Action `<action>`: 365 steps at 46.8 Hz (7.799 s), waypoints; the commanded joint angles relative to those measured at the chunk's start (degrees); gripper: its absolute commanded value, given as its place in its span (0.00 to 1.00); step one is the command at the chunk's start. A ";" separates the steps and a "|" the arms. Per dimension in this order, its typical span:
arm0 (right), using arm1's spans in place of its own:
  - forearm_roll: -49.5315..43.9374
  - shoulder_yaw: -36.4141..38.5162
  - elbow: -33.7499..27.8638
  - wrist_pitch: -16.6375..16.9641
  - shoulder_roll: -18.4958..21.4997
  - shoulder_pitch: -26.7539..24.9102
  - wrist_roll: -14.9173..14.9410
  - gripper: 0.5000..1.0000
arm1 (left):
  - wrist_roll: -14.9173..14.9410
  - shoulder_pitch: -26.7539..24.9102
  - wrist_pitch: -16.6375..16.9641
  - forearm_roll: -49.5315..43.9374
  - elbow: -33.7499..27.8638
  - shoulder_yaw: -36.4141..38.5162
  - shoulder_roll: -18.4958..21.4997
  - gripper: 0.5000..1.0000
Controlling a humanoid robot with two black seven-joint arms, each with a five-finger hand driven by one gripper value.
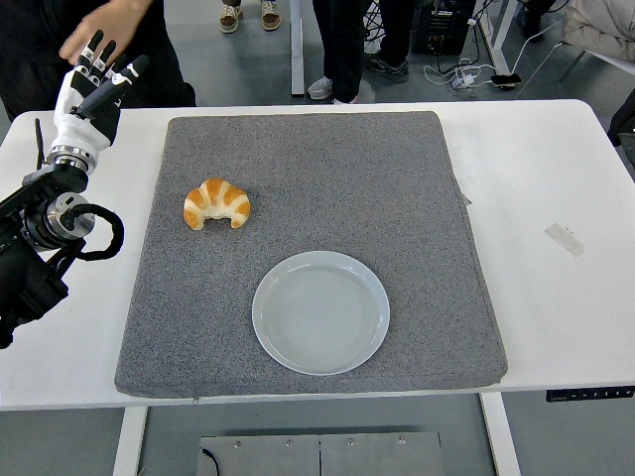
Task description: Place the bread on the plate
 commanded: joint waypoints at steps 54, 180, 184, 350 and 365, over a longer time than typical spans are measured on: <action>0.00 0.00 0.00 0.00 0.00 0.03 -0.01 1.00 | 0.79 -7.64 0.01 0.27 -1.14 23.02 3.67 0.98; 0.00 0.00 0.00 0.00 0.00 0.03 -0.01 1.00 | 6.68 -22.32 31.47 41.31 -25.49 73.48 11.15 0.97; 0.00 0.00 0.00 0.00 0.00 0.03 -0.01 1.00 | 6.68 -21.71 31.47 41.31 -24.61 73.39 10.53 0.95; 0.00 0.00 0.00 0.00 0.00 0.03 -0.01 1.00 | -2.81 -24.88 36.13 68.65 -36.47 67.59 1.57 0.00; 0.00 0.00 0.00 0.00 0.00 0.03 -0.01 1.00 | -2.81 -22.32 37.62 68.65 -35.68 69.79 -0.28 0.00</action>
